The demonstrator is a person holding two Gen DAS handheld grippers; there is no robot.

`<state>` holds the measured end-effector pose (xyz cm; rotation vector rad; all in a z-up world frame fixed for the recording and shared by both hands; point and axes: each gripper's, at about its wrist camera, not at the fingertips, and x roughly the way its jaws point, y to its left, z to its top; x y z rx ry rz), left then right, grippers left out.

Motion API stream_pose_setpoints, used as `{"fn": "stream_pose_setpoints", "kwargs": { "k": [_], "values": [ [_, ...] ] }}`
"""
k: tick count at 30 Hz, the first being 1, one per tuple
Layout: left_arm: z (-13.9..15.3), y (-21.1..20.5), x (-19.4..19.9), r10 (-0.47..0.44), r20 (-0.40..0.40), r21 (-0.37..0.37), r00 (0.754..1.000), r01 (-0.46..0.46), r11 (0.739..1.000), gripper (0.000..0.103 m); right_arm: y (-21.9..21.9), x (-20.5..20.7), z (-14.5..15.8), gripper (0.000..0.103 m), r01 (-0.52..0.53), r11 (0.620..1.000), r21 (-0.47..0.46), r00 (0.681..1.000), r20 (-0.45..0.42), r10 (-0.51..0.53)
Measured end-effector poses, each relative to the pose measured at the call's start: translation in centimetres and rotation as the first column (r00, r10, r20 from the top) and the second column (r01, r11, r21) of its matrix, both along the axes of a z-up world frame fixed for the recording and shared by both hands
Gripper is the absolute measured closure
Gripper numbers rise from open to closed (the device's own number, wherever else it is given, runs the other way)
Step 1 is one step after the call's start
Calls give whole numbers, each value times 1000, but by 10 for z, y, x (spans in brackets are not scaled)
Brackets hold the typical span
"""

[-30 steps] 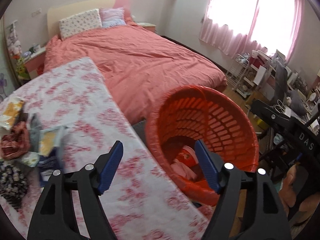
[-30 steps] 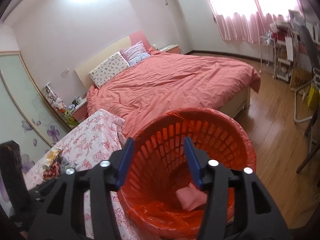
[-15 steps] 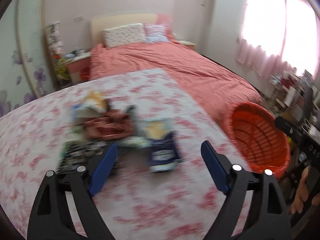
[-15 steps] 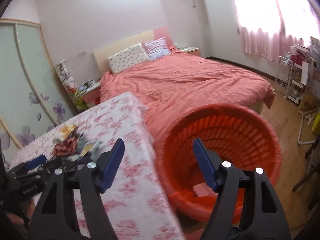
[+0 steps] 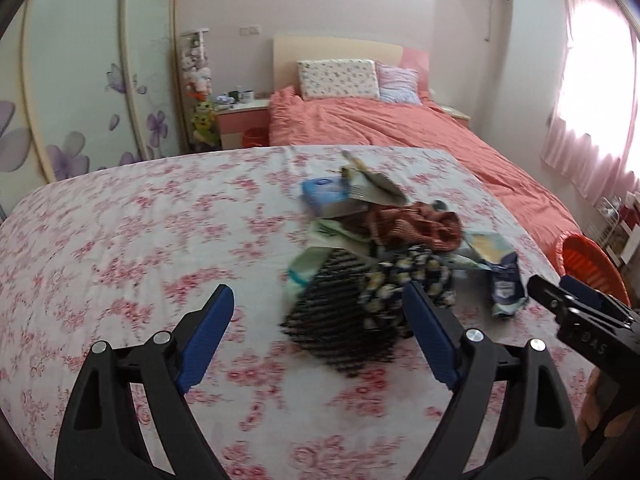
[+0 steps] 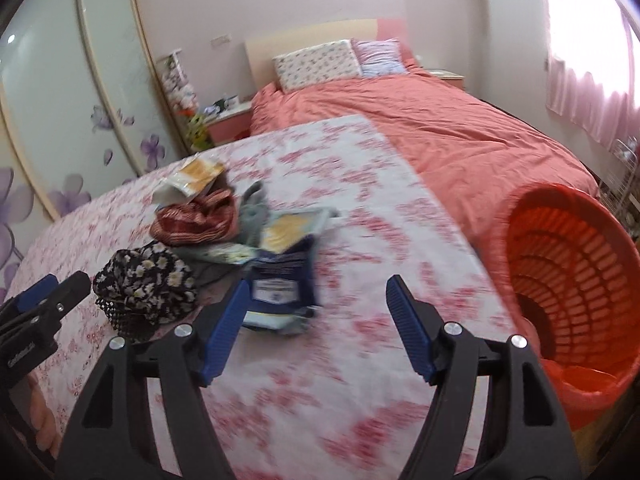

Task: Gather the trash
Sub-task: 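Grasp the blue chip bag on the bed with the right gripper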

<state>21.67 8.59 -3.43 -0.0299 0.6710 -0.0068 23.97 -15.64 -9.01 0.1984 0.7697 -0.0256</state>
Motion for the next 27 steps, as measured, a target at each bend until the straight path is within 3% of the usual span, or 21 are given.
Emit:
{"fn": "stream_pose_setpoints", "kwargs": {
  "k": [10,14,16,19,22,27],
  "values": [
    [-11,12,-6,-23,-9,-58,1000,22,998,17,20,38,-20,34,-1,1000,10,996,-88,2],
    [-13,2,-7,-48,-12,-63,999,47,997,17,15,44,-26,51,18,999,29,992,-122,-14],
    [-13,-2,-7,-58,-12,-67,998,57,996,17,13,44,-27,53,23,999,35,992,-121,-18],
    [-12,-12,-7,-82,-9,-66,997,81,995,17,14,40,-22,59,22,999,-32,994,-103,-25],
    [-12,-22,-6,-101,-8,-58,995,100,993,17,7,35,-20,60,57,995,-84,993,-97,-65],
    [-15,-38,5,-111,-21,-23,994,110,994,17,-9,34,-26,56,82,996,-17,989,-122,-84]
  ]
}}
